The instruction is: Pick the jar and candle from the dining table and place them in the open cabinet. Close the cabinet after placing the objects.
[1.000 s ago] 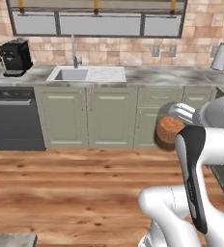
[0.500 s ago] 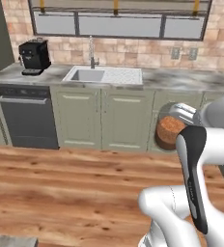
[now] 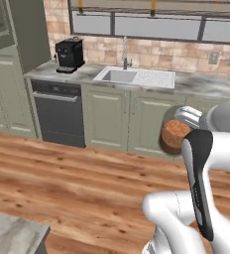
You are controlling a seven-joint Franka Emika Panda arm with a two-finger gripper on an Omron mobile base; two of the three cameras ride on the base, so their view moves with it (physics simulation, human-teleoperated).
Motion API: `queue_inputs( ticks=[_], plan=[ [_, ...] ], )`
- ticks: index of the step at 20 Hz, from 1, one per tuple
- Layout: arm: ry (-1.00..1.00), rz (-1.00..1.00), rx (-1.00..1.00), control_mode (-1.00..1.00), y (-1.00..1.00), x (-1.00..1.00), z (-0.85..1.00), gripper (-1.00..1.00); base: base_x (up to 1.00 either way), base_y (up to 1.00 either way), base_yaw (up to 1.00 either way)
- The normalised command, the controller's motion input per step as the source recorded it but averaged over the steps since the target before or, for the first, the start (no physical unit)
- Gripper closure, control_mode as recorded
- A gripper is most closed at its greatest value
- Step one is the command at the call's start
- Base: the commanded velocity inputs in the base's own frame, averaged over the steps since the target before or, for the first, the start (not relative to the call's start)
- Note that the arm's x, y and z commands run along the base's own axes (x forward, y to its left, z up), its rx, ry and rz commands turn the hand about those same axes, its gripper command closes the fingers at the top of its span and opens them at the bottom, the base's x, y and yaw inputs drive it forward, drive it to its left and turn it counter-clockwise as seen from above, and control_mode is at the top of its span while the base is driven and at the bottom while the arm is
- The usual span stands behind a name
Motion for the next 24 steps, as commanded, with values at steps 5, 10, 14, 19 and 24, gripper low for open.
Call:
queue_inputs(
  ticks=[5, 10, 14, 19, 24],
  plan=[
    [0.0, 0.0, 0.0, 1.0, 0.0, 0.0, 0.0, 1.0, 0.39, 0.0, 0.38],
    [0.0, 0.0, 0.0, 1.0, 0.0, 0.0, 0.0, 1.0, 0.61, 0.0, 0.34],
    [0.0, 0.0, 0.0, 1.0, 0.0, 0.0, 0.0, 1.0, 0.77, 0.0, 0.32],
    [0.0, 0.0, 0.0, 1.0, 0.0, 0.0, 0.0, 1.0, 0.71, 0.0, 0.32],
    [0.0, 0.0, 0.0, 1.0, 0.0, 0.0, 0.0, 1.0, 0.69, 0.0, 0.33]
  ],
)
